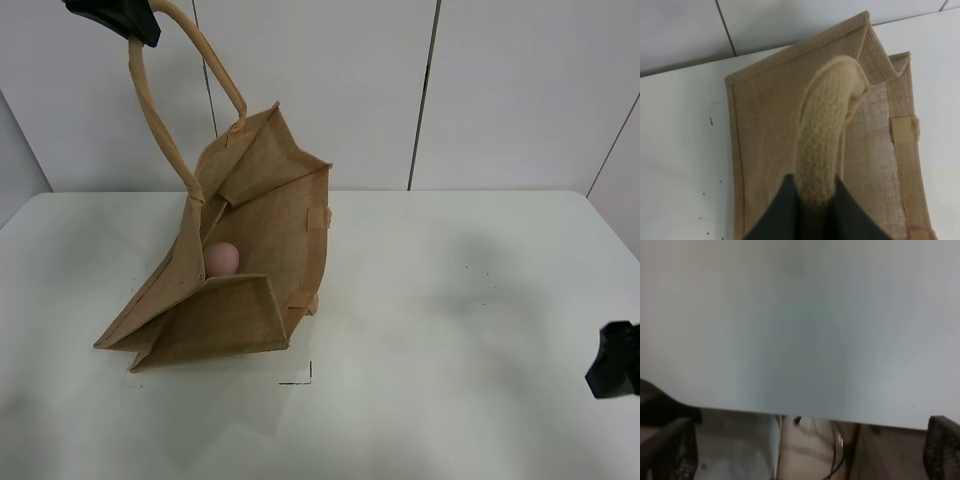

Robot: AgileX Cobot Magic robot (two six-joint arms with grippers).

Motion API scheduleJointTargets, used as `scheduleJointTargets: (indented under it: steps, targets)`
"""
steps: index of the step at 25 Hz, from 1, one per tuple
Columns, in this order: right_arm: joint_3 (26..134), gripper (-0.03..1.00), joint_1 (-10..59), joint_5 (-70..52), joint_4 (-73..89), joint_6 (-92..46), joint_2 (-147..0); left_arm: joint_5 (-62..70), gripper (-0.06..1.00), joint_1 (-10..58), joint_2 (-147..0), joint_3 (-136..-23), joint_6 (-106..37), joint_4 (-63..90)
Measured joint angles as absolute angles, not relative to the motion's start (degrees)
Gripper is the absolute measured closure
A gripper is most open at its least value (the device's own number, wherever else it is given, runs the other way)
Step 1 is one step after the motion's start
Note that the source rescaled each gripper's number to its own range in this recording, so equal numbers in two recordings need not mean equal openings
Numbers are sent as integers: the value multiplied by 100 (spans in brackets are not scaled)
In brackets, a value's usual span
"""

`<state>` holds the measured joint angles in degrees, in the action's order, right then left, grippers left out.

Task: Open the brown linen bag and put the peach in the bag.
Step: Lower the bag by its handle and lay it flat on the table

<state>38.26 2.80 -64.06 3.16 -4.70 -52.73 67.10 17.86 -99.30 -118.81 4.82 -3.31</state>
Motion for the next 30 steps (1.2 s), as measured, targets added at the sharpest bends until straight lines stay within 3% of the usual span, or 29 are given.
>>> scheduleJointTargets:
  steps: [5, 18, 30]
  targets:
    - [2897, -3, 280, -6012, 316, -361, -3404, 6710, 94, 1786, -9930, -11881, 482, -331]
    - [2829, -3, 280, -5884, 59, -86, -288, 6710, 94, 1786, -9930, -11881, 469, -331]
    - [2810, -3, 280, -5884, 53, -63, 16, 6573, 94, 1786, -10216, -11214, 469, 227]
